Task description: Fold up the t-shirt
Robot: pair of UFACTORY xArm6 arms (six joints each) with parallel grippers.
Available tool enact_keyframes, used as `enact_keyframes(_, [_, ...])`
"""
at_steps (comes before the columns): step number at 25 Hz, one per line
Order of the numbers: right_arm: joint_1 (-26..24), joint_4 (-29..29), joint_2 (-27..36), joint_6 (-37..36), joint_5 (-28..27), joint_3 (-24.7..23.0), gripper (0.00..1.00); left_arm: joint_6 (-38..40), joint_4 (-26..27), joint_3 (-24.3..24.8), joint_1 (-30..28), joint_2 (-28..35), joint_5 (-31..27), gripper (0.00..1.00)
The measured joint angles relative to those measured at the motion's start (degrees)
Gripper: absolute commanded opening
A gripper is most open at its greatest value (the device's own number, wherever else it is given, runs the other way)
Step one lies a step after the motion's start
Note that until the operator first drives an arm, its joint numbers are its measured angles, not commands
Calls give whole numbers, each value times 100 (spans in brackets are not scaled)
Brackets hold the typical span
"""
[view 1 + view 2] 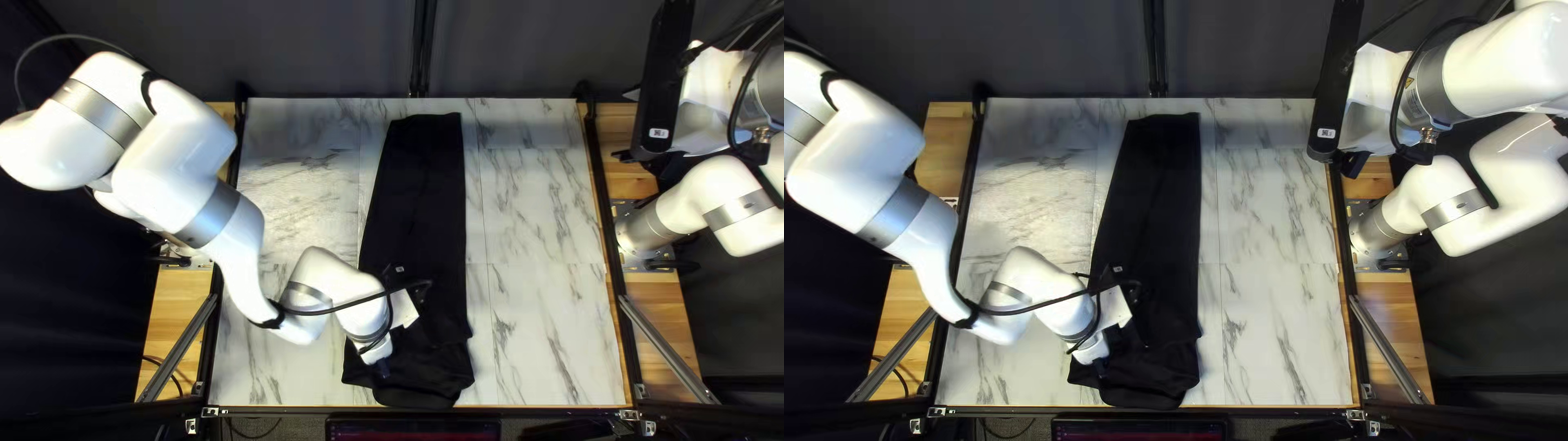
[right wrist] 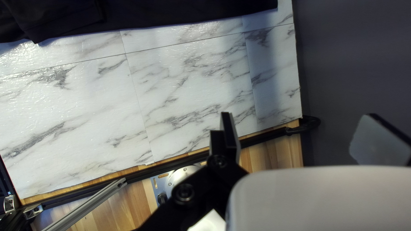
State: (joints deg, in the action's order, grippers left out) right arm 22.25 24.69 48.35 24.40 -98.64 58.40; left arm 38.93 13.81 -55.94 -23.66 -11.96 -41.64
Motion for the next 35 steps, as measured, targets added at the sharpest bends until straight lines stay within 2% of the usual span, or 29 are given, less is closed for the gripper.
enact_keyframes(7, [0,0,0,0,0,0,100,-1243,399,157,781,260,-500,100])
enact_keyframes(14, [0,0,0,0,0,0,100,-2752,1405,459,1207,256,-113,98])
enact_keyframes(16, [0,0,0,0,0,0,100,-3115,1737,552,1266,252,8,90])
enact_keyframes(17, [0,0,0,0,0,0,100,-3233,1857,588,1281,252,41,71])
enact_keyframes(18, [0,0,0,0,0,0,100,-3417,2032,642,1299,253,88,57])
enact_keyframes(19, [0,0,0,0,0,0,100,-3574,2187,684,1310,249,124,54])
enact_keyframes(20, [0,0,0,0,0,0,100,-3739,2351,723,1318,236,161,6])
enact_keyframes(23, [0,0,0,0,0,0,100,-4201,2803,805,1339,170,239,1])
enact_keyframes(27, [0,0,0,0,0,0,100,-4623,3187,783,1386,81,148,0])
enact_keyframes(35, [0,0,0,0,0,0,100,-4687,3149,398,1504,-57,-238,0])
